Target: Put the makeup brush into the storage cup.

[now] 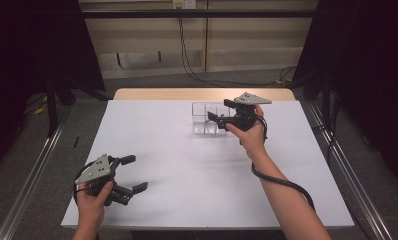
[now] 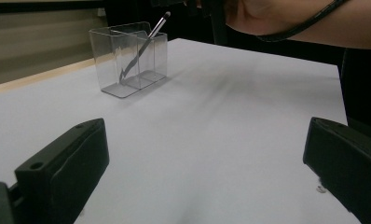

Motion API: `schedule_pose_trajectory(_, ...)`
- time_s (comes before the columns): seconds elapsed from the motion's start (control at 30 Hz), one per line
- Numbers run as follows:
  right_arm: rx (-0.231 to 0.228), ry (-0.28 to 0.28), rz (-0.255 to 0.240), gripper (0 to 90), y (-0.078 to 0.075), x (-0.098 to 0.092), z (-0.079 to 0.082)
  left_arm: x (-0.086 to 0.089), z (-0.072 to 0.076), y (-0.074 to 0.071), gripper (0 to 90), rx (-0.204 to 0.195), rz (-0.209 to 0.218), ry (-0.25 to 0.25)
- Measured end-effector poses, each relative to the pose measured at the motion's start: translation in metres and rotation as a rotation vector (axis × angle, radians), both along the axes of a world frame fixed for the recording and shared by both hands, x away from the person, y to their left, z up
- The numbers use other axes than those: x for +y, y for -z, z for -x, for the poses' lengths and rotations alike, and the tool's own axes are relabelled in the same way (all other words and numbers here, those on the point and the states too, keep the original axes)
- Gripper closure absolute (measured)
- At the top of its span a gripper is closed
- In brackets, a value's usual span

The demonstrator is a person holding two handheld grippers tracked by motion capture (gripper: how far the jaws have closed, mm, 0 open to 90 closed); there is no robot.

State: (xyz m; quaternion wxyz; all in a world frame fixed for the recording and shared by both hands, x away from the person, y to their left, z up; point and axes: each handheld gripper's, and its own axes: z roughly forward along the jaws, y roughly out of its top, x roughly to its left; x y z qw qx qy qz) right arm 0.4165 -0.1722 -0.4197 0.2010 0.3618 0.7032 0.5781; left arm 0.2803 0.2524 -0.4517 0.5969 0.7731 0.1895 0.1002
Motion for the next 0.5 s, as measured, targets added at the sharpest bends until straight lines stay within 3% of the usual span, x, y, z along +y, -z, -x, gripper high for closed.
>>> schedule_pose_trajectory(0.5,-0.006,-0.005,0.001,6.1,-0.0026,-0.0033,0.005,-0.0005,-0.0005,0.0005,0.2,0.002,0.003,-0.002)
